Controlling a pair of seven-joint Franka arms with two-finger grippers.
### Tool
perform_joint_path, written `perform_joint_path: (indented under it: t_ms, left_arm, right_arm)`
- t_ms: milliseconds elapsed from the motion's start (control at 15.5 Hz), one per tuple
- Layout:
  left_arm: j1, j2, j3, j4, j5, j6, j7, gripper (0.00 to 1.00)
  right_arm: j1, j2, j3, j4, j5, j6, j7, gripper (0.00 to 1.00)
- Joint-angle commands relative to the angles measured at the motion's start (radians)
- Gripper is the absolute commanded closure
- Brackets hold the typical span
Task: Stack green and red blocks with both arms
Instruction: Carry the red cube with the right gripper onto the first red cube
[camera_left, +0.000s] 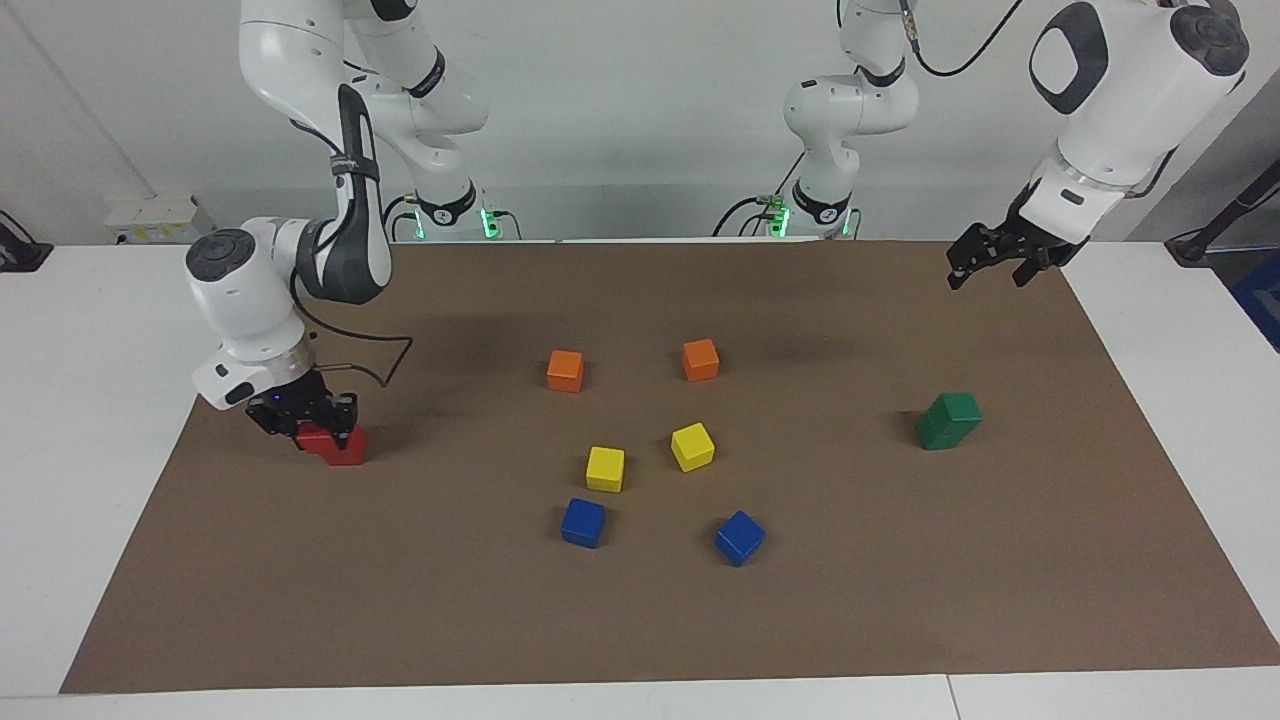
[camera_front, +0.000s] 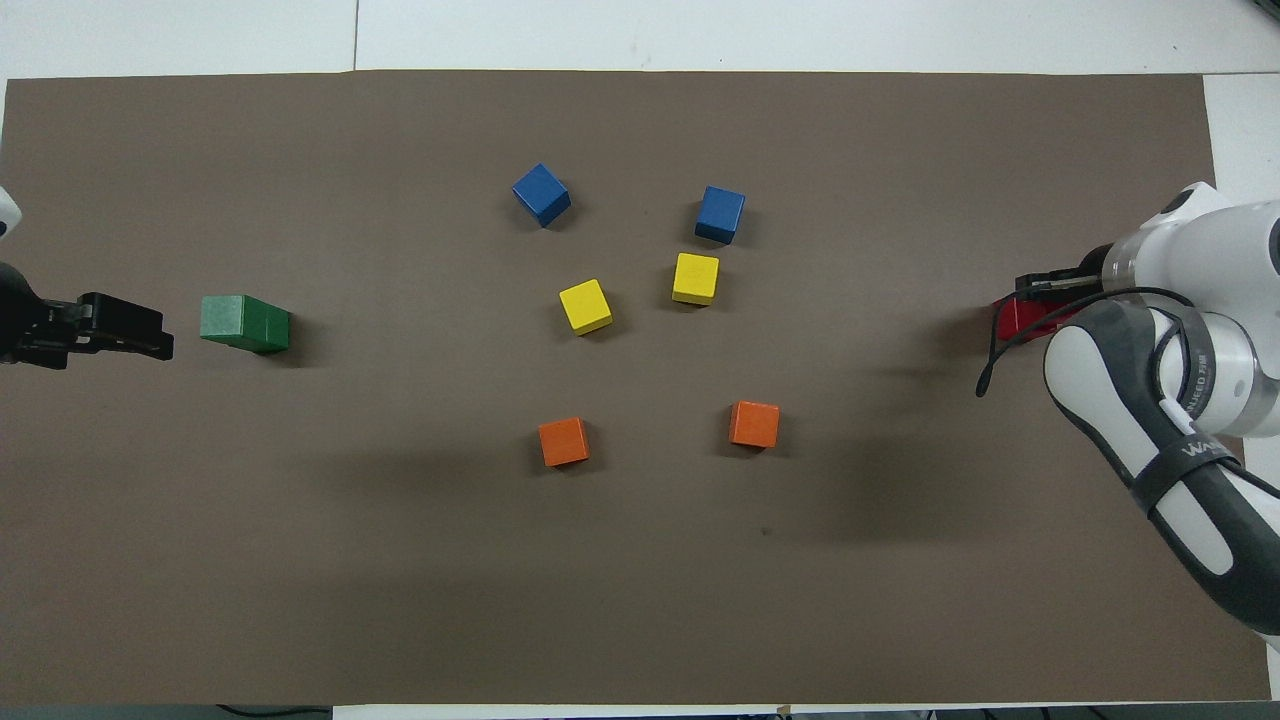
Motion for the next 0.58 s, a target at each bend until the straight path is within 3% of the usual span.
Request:
perform_joint_path:
  t_ms: [0,193,258,322,386,515]
  left_arm:
    - [-0.012,-0.019,0.015,-0.013,-0.02,-0.009,-0.006,0.0]
    - [-0.012,-0.019,0.015,-0.013,-0.02,-0.007,-0.006,0.0]
    - [-0.013,-0.019,0.015,-0.013,-0.02,-0.007,-0.006,0.0]
    - [-0.013,-0.019,0.015,-0.013,-0.02,-0.007,-0.006,0.0]
    - [-0.012,-0.019,0.015,-0.013,-0.02,-0.007,-0.006,0.0]
    - [-0.013,-0.019,0.015,-0.013,-0.02,-0.007,-0.006,0.0]
  right_arm:
    - [-0.007,-0.016,0.007,-0.025,0.006,0.022,0.017,1.0]
    - [-0.008,-0.016,0.007,-0.028,0.009,0.022,0.019,1.0]
    - [-0.008,-0.016,0.007,-0.028,0.009,0.022,0.02,0.86]
    - [-0.008,-0.016,0.007,-0.028,0.009,0.022,0.019,0.24]
    - [-0.008,-0.016,0.007,-0.027,0.009,0.022,0.019,0.0]
    - [-0.007,-0.016,0.007,-0.026,0.009,0.022,0.017,0.0]
